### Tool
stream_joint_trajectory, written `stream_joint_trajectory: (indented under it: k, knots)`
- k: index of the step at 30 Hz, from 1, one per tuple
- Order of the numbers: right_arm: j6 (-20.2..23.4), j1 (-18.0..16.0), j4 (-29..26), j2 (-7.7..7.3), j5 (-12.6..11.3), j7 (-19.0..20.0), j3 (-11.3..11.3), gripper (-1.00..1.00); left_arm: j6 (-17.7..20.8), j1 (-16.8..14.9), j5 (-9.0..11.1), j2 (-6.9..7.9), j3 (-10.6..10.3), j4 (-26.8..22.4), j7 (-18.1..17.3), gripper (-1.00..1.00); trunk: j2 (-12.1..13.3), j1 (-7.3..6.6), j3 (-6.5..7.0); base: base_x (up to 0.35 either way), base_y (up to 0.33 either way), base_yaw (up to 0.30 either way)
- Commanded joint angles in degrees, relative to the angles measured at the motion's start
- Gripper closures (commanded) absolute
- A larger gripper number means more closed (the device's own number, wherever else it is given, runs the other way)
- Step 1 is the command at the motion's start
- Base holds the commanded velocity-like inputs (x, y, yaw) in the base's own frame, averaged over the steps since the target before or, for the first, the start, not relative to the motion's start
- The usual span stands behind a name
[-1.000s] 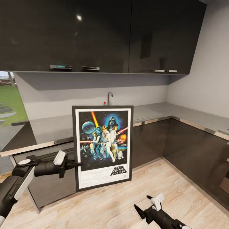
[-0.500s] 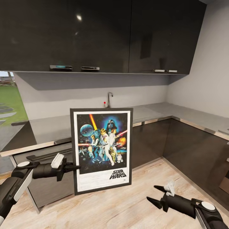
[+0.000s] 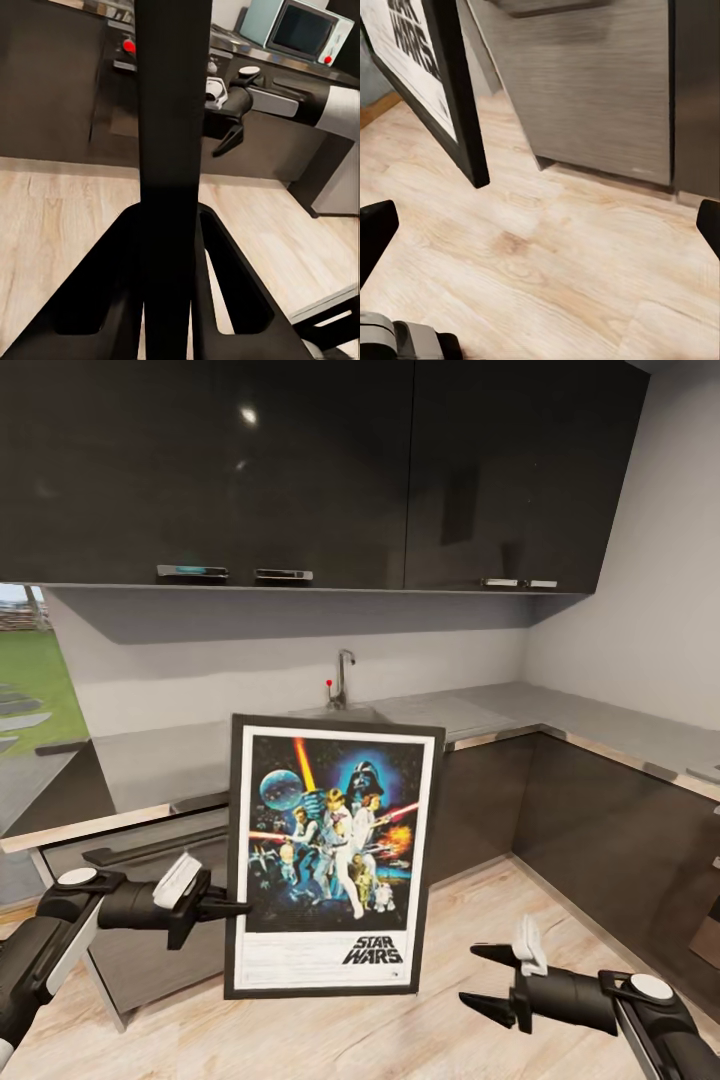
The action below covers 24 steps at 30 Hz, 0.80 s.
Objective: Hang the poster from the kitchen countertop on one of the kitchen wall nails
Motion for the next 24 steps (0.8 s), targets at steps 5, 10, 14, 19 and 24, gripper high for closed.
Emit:
stream_joint_trajectory:
  k: [5,10,14,19,24]
  knots:
    - [0.5,-0.1,-0.1,-0.08,0.1,4.2,1.4,-1.0,0.3,0.0,-0.1,0.06,-0.2,0.3,-0.3,1.0,0.0,0.0,-0.07,0.0,0.0,0.0]
    - [0.6,-0.9,0.1,-0.37,0.1,7.9,1.9,-1.0,0.3,0.0,-0.2,0.03,-0.2,0.9,-0.4,1.0,0.0,0.0,-0.07,0.0,0.0,0.0]
    - [0.6,-1.9,1.0,-0.46,0.1,10.8,2.0,-1.0,-0.7,0.0,-0.2,0.04,-0.2,1.2,-0.4,1.0,0.0,0.0,-0.07,0.0,0.0,0.0]
    - [0.6,-2.1,1.2,-0.43,0.1,11.6,2.1,-1.0,-1.4,0.0,-0.2,-0.01,-0.3,1.2,-0.4,1.0,0.0,0.0,-0.07,0.0,0.0,0.0]
    - [0.6,-2.3,1.2,-0.27,0.0,11.7,2.2,-1.0,-1.6,0.0,-0.3,-0.08,-0.4,1.2,-0.4,1.0,0.0,0.0,-0.07,0.0,0.0,0.0]
